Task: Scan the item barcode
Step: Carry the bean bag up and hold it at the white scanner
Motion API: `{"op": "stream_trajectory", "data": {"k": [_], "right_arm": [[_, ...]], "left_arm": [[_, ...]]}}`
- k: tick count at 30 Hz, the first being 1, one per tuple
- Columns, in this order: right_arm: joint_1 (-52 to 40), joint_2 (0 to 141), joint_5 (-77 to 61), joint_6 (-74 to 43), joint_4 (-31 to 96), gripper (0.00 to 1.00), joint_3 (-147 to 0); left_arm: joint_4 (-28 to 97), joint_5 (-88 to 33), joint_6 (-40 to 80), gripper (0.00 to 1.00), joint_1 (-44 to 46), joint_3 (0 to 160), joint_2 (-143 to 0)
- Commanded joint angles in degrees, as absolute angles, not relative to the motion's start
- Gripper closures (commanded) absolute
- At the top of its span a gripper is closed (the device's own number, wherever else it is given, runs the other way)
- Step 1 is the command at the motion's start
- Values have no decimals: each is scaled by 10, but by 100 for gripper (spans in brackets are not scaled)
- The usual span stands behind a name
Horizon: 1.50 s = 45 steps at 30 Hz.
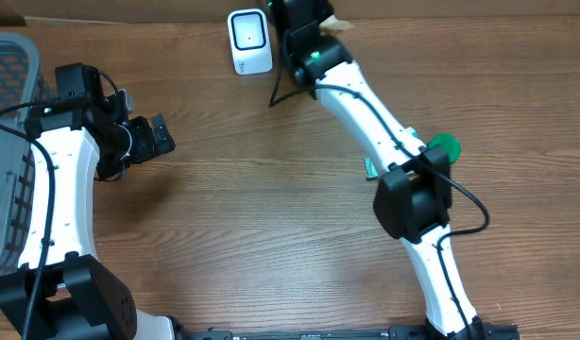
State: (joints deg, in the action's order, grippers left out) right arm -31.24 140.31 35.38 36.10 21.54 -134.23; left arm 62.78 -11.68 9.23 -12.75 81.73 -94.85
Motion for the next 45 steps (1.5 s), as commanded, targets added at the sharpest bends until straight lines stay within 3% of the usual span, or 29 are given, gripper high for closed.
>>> {"op": "stream_trajectory", "data": {"k": [1,10,36,45], "right_arm": [[-341,1439,369,479,208,96,-1350],[-351,1481,436,481,121,96,-1350],[-356,1483,457,480,134,96,-1350],[-359,1368,422,332,241,96,-1350]], "left_arm": [[628,-114,94,0,-126,815,-954],[628,-114,94,0,-126,815,-954],[628,-114,94,0,-126,815,-954],[628,-114,94,1,-126,815,-954]]}}
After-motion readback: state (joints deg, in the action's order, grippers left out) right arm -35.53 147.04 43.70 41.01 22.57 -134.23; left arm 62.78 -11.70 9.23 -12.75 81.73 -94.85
